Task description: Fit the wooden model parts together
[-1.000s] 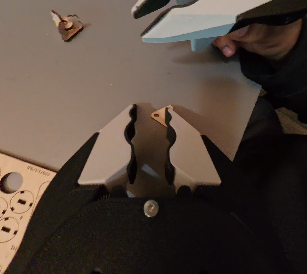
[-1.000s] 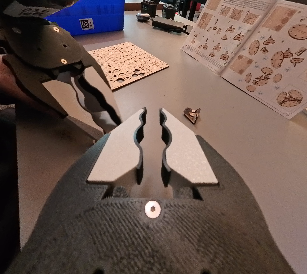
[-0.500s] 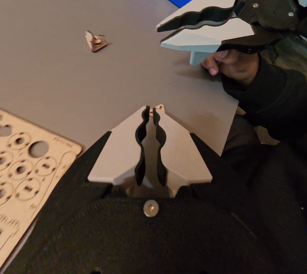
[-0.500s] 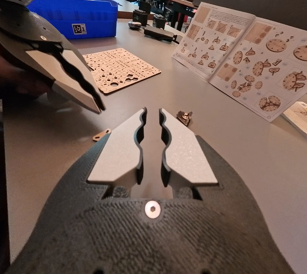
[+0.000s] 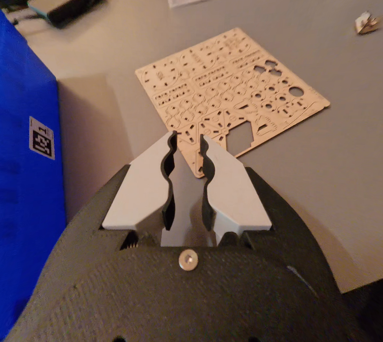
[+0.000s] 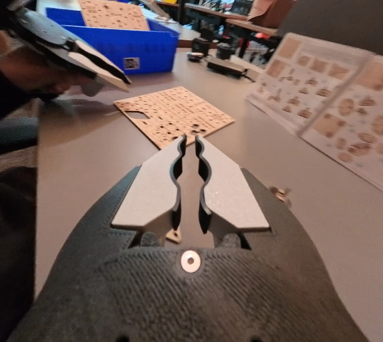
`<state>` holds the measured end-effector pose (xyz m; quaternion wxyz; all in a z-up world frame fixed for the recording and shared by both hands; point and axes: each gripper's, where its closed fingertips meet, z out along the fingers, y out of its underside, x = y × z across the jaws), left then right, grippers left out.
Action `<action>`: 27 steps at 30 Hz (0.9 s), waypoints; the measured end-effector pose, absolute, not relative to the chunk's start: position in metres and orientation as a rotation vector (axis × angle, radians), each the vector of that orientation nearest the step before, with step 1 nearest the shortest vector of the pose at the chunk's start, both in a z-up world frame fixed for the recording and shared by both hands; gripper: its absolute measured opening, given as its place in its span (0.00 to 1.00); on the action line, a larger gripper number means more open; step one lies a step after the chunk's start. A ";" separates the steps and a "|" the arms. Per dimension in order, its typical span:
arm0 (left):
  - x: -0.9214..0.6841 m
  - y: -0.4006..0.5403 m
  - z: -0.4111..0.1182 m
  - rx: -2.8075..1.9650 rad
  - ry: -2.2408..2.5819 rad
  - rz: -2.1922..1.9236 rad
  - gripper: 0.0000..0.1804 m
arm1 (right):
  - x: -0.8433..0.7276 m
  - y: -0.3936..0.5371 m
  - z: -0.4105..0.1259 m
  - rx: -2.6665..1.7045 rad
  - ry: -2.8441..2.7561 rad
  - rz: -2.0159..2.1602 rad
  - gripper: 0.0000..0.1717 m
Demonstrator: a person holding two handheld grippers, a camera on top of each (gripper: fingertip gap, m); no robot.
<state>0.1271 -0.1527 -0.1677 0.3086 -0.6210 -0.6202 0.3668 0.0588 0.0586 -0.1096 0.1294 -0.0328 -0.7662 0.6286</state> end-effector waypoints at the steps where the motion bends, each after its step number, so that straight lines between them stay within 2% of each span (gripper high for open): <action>1: 0.128 -0.153 -0.169 -1.642 -1.645 0.953 0.11 | 0.068 0.045 -0.113 -0.071 -2.278 1.829 0.06; 4: 0.128 -0.152 -0.165 -1.612 -1.622 0.942 0.11 | 0.086 0.019 -0.124 0.019 -2.380 1.733 0.08; 8: 0.128 -0.152 -0.164 -1.595 -1.616 0.917 0.12 | 0.074 0.036 -0.131 -0.018 -2.417 1.586 0.12; 13: 0.127 -0.151 -0.169 -1.593 -1.633 0.854 0.12 | 0.064 0.084 -0.165 -0.249 -2.634 1.395 0.29; 19: 0.126 -0.149 -0.175 -1.627 -1.649 0.823 0.13 | 0.069 0.099 -0.194 -0.298 -2.705 1.236 0.30; 27: 0.126 -0.148 -0.177 -1.655 -1.649 0.840 0.13 | 0.071 0.097 -0.196 -0.336 -2.777 1.266 0.27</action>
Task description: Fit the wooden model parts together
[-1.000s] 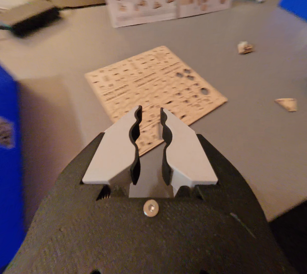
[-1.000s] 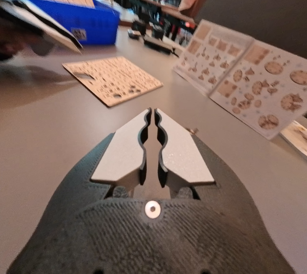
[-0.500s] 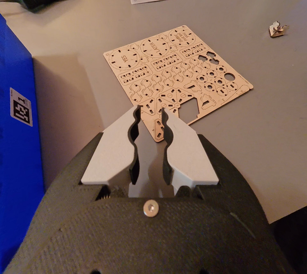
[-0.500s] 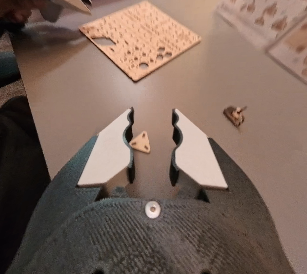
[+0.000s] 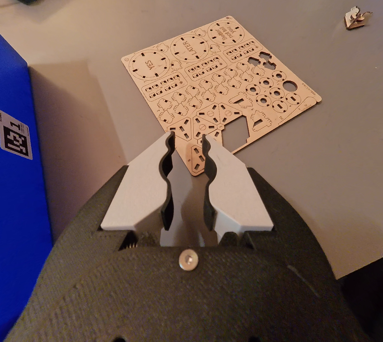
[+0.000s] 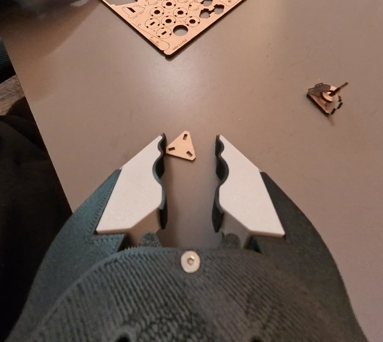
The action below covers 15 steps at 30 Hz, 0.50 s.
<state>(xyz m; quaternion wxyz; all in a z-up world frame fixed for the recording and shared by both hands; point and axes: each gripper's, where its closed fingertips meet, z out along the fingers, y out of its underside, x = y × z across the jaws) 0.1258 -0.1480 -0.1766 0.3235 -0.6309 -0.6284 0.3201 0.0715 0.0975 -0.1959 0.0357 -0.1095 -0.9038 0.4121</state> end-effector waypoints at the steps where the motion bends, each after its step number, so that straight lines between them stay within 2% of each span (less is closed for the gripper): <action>1: 0.126 -0.148 -0.177 -1.660 -1.649 0.842 0.13 | 0.073 0.098 -0.196 -0.325 -2.773 1.260 0.27; 7: 0.125 -0.145 -0.179 -1.703 -1.644 0.861 0.13 | 0.081 0.103 -0.196 -0.300 -2.780 1.258 0.26; 10: 0.125 -0.144 -0.180 -1.725 -1.638 0.872 0.12 | 0.084 0.103 -0.196 -0.263 -2.797 1.253 0.15; 15: 0.125 -0.144 -0.179 -1.708 -1.631 0.860 0.12 | 0.085 0.097 -0.196 -0.251 -2.788 1.263 0.15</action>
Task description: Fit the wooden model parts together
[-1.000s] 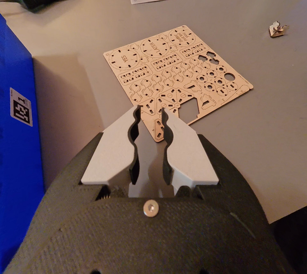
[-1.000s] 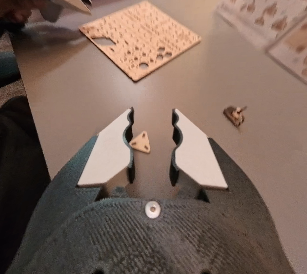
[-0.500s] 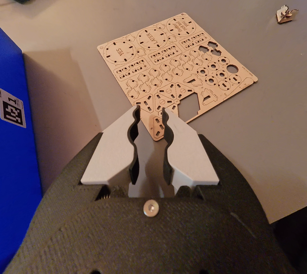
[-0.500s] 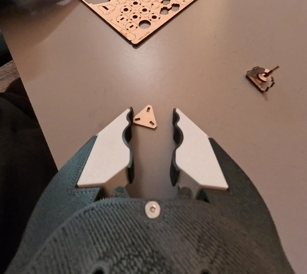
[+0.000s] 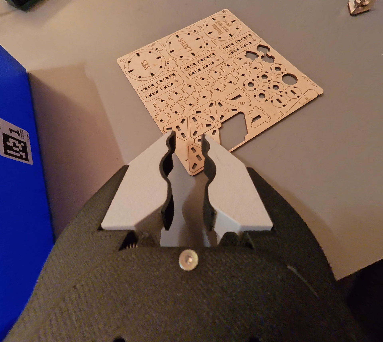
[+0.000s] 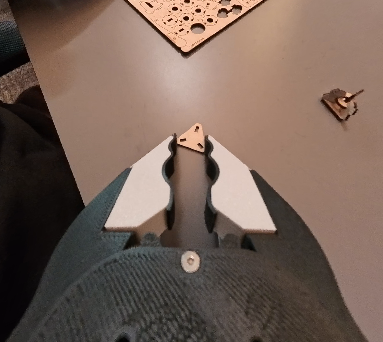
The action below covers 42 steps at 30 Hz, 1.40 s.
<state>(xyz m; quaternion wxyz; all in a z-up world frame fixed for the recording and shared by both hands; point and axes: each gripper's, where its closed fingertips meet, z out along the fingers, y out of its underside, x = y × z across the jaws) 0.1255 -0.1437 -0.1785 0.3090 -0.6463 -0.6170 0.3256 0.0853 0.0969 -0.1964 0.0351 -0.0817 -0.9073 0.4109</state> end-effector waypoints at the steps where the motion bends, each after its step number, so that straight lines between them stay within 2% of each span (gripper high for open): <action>1: 0.126 -0.144 -0.177 -1.688 -1.628 0.854 0.12 | 0.086 0.094 -0.196 -0.243 -2.787 1.264 0.15; 11: 0.130 -0.153 -0.153 -1.369 -1.583 0.707 0.14 | 0.113 -0.024 -0.147 -0.071 -2.695 1.649 0.15; 18: 0.135 -0.138 -0.131 -1.254 -1.385 0.587 0.14 | 0.140 -0.085 -0.144 0.026 -2.797 1.777 0.15; 21: 0.140 -0.109 -0.111 -1.203 -1.165 0.439 0.17 | 0.157 -0.089 -0.114 -0.097 -2.888 2.210 0.15; 24: 0.153 -0.089 -0.081 -1.069 -0.937 0.281 0.20 | 0.153 -0.075 -0.067 -0.326 -2.792 2.854 0.14; 26: 0.161 -0.085 -0.065 -0.957 -0.831 0.163 0.21 | 0.145 -0.066 -0.055 -0.467 -2.733 3.093 0.14; 33: 0.154 -0.057 -0.083 -1.126 -0.859 0.184 0.19 | 0.151 -0.066 -0.071 -0.587 -2.940 3.025 0.14; 35: 0.152 -0.054 -0.087 -1.161 -0.869 0.215 0.16 | 0.154 -0.067 -0.074 -0.654 -3.002 3.012 0.14; 40: 0.150 -0.062 -0.086 -1.130 -0.894 0.244 0.00 | 0.151 -0.064 -0.077 -0.818 -3.011 3.058 0.15; 42: 0.149 -0.069 -0.085 -1.086 -0.907 0.226 0.00 | 0.145 -0.064 -0.083 -0.849 -2.998 2.983 0.14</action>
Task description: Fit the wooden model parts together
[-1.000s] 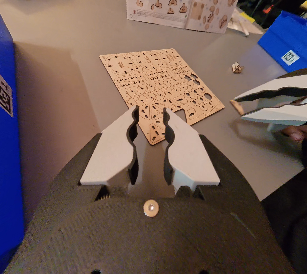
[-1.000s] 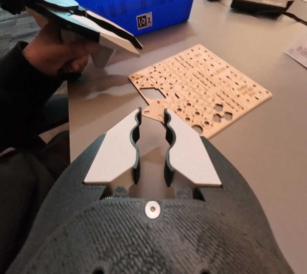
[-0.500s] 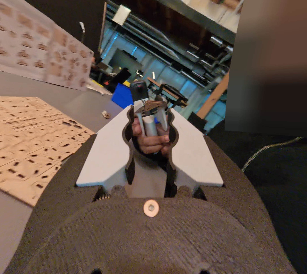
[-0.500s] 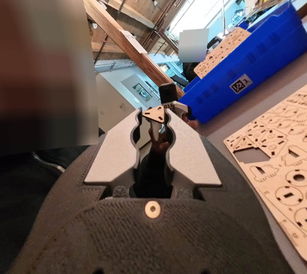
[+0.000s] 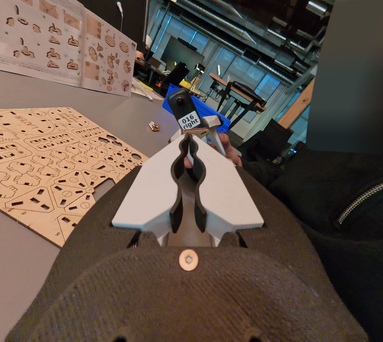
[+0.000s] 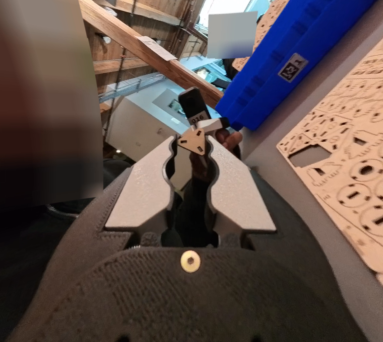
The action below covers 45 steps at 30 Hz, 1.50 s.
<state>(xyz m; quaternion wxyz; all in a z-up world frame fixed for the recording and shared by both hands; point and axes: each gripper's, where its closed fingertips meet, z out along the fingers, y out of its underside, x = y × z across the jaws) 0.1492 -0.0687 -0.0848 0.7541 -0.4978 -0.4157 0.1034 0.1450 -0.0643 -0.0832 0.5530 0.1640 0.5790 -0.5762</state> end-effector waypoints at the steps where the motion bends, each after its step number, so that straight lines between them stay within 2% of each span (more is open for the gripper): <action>1: 0.149 -0.071 -0.084 -1.072 -0.911 0.214 0.00 | 0.143 -0.064 -0.087 0.392 1.415 -1.375 0.14; 6: 0.147 -0.071 -0.088 -1.052 -0.936 0.154 0.01 | 0.143 -0.061 -0.089 0.375 1.500 -1.403 0.14; 8: 0.148 -0.068 -0.087 -1.051 -0.920 0.138 0.19 | 0.143 -0.060 -0.084 0.383 1.429 -1.378 0.14; 12: 0.151 -0.061 -0.085 -1.079 -0.882 0.136 0.24 | 0.150 -0.058 -0.082 0.391 1.284 -1.273 0.14; 14: 0.154 -0.056 -0.085 -1.097 -0.860 0.114 0.23 | 0.158 -0.057 -0.081 0.378 1.238 -1.217 0.14; 18: 0.161 -0.049 -0.081 -1.126 -0.796 0.115 0.07 | 0.167 -0.056 -0.079 0.352 1.213 -1.166 0.14; 22: 0.160 -0.055 -0.080 -1.115 -0.809 0.143 0.00 | 0.159 -0.054 -0.078 0.364 1.218 -1.196 0.11; 29: 0.149 -0.062 -0.095 -1.092 -0.948 0.068 0.00 | 0.136 -0.052 -0.099 0.268 1.758 -1.508 0.14; 33: 0.145 -0.064 -0.106 -1.057 -1.026 -0.051 0.00 | 0.143 -0.039 -0.086 -0.137 2.077 -1.703 0.18; 38: 0.146 -0.055 -0.119 -1.122 -1.082 -0.116 0.00 | 0.135 -0.038 -0.119 -0.874 2.717 -1.674 0.21; 40: 0.146 -0.052 -0.123 -1.148 -1.096 -0.118 0.00 | 0.138 -0.042 -0.125 -1.152 2.799 -1.653 0.21; 43: 0.146 -0.051 -0.125 -1.157 -1.107 -0.123 0.00 | 0.147 -0.046 -0.134 -1.343 2.798 -1.562 0.19; 45: 0.145 -0.051 -0.127 -1.161 -1.124 -0.132 0.00 | 0.149 -0.049 -0.136 -1.420 2.796 -1.545 0.12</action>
